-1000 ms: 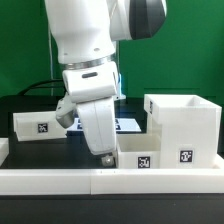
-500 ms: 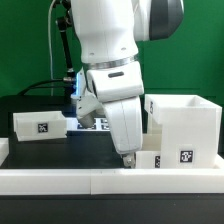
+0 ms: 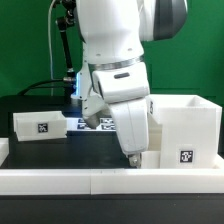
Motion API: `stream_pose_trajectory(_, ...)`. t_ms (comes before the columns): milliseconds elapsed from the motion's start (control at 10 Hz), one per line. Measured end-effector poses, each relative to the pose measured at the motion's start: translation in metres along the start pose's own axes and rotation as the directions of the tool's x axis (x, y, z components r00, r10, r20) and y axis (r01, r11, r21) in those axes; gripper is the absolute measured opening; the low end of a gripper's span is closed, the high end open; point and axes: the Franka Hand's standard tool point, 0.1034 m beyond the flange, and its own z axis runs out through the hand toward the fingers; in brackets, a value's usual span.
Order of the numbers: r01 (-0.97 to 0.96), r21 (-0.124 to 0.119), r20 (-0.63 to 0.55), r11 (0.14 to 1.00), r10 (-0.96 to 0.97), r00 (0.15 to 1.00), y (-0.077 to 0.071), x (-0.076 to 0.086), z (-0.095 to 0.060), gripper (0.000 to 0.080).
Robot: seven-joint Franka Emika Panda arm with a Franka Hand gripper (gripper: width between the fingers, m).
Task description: Assemble drawer
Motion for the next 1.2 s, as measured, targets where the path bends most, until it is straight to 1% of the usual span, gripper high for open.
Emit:
stream_pose_trajectory(300, -0.002, 0.002, 0.027, 1.000, 0.002, 1.000, 0.000, 0.002, 0.000, 0.0648)
stream_pose_trajectory(400, 0.012, 0.004, 0.032, 1.000, -0.012, 0.999, 0.000, 0.005, 0.000, 0.0648)
stream_pose_trajectory(500, 0.030, 0.008, 0.032, 1.000, -0.030, 0.999, -0.001, 0.010, 0.001, 0.0648)
stream_pose_trajectory(600, 0.071, 0.020, 0.045, 0.997, -0.072, 0.996, -0.002, 0.010, 0.000, 0.0648)
stream_pose_trajectory(700, 0.099, 0.019, 0.057, 0.995, -0.100, 0.993, -0.001, 0.010, 0.000, 0.0648)
stream_pose_trajectory(800, 0.114, -0.004, 0.059, 0.993, -0.114, 0.992, 0.001, 0.008, -0.001, 0.0648)
stream_pose_trajectory(1000, 0.108, 0.000, 0.058, 0.994, -0.108, 0.992, 0.000, 0.008, 0.001, 0.0648)
stream_pose_trajectory(1100, 0.117, 0.001, 0.059, 0.993, -0.117, 0.991, 0.000, 0.004, 0.001, 0.0648)
stream_pose_trajectory(1200, 0.121, 0.000, 0.062, 0.993, -0.120, 0.991, 0.000, -0.010, -0.002, 0.0648)
